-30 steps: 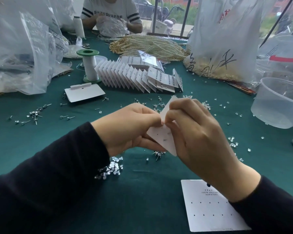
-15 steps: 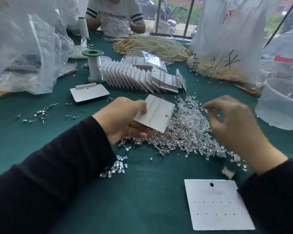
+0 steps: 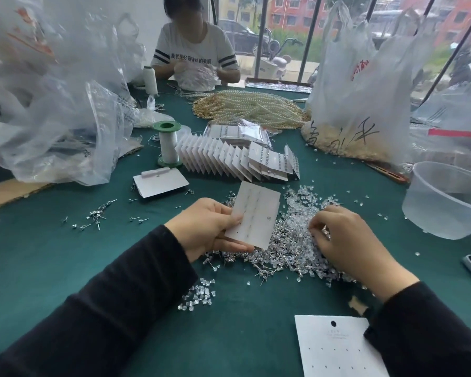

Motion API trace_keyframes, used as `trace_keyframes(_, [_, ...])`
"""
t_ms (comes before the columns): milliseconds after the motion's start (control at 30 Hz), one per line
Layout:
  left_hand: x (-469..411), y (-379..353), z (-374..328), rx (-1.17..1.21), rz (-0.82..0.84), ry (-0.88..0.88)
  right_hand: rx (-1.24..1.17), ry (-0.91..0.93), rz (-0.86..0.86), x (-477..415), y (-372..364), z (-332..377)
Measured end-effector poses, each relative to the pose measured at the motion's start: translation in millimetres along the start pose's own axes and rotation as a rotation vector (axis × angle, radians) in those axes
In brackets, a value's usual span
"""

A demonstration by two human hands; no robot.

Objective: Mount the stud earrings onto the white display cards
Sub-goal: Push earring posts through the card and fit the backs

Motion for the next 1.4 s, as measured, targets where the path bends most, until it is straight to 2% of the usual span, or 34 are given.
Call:
trace_keyframes(167, [6,-1,-4,-0.039,0.014,-0.013,-0.066,-0.027,0.008,-1,-1,-3])
trace_keyframes(400, [9,-8,-3,-0.061,0.050,0.012,-0.278,-0.099,-0.154,14,16,1])
trace_keyframes(633, [7,-13,0,-0.064,0.036,0.032,-0.304,-0.171,-0.005,13,31,17])
trace_keyframes(733, [7,-12,0,-0.060,0.011,0.030,-0.369,-0.174,-0.083,19,39,28])
trace_keyframes(867, [5,-11,2,-0.116,-0.015,0.013,-0.704,-0.083,-0.194,30,37,57])
trace_keyframes(967, [2,-13,5,-0.145,-0.033,0.005,-0.858,-0.044,-0.251,28,27,71])
trace_keyframes(1133, [0,-12,6,-0.143,-0.076,-0.016,-0.958,-0.117,-0.368,20,8,66])
trace_keyframes(1267, [-1,-9,6,-0.163,-0.119,-0.022,-1.057,-0.154,-0.390,23,-6,59])
trace_keyframes(1400, [-1,-7,5,-0.221,-0.142,-0.039,-1.017,-0.140,-0.415,24,-7,60])
Point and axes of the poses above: each hand's wrist, its own x-axis away from the middle knuckle, its own y-axis out of the back of the hand, z = x × y, the point moved 4 cm from there along -x, towards the middle knuckle, and after that the axes turned 14 degrees about z, right-handed, at the moved point
